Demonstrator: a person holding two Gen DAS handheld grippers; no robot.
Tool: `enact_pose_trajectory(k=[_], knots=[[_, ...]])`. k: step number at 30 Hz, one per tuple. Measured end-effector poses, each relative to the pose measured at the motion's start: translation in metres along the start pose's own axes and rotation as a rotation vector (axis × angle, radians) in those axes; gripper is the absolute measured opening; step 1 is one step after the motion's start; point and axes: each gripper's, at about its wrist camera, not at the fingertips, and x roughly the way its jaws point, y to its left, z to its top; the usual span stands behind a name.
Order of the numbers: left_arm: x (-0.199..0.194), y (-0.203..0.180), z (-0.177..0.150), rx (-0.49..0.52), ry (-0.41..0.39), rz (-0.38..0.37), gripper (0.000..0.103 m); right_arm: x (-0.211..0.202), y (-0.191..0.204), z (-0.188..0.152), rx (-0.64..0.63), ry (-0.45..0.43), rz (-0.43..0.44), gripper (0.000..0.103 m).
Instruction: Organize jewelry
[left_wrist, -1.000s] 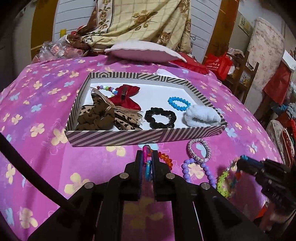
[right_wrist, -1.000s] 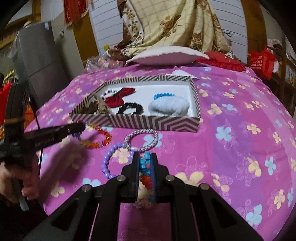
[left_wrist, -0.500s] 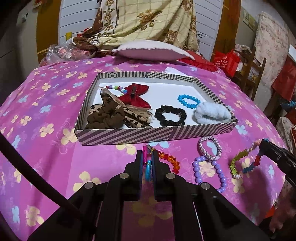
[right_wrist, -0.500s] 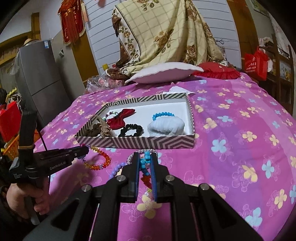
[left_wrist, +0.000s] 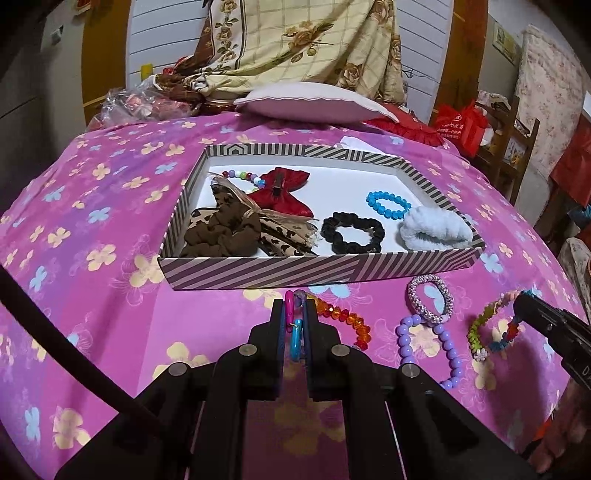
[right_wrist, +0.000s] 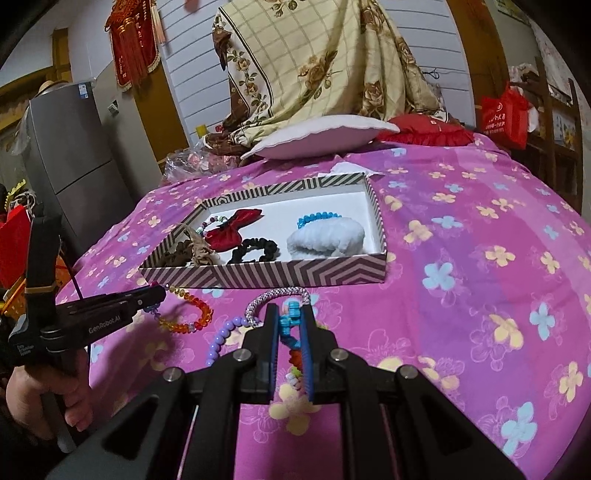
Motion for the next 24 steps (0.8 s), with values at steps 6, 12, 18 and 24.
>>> enact_pose_trajectory(k=[6, 12, 18, 24], knots=[[0.0, 0.001, 0.0, -0.004, -0.002, 0.005, 0.004, -0.001, 0.008, 0.0, -0.054, 0.009, -0.034, 0.011], [0.004, 0.003, 0.0, -0.013, 0.019, 0.009, 0.004, -0.009, 0.007, 0.004, -0.052, -0.029, -0.021, 0.011], [0.004, 0.004, 0.0, -0.015, 0.023, 0.009, 0.004, -0.017, 0.009, 0.008, -0.055, -0.073, 0.009, 0.011], [0.005, 0.004, 0.0, -0.016, 0.024, 0.007, 0.004, -0.023, 0.007, 0.012, -0.045, -0.098, 0.011, 0.011]])
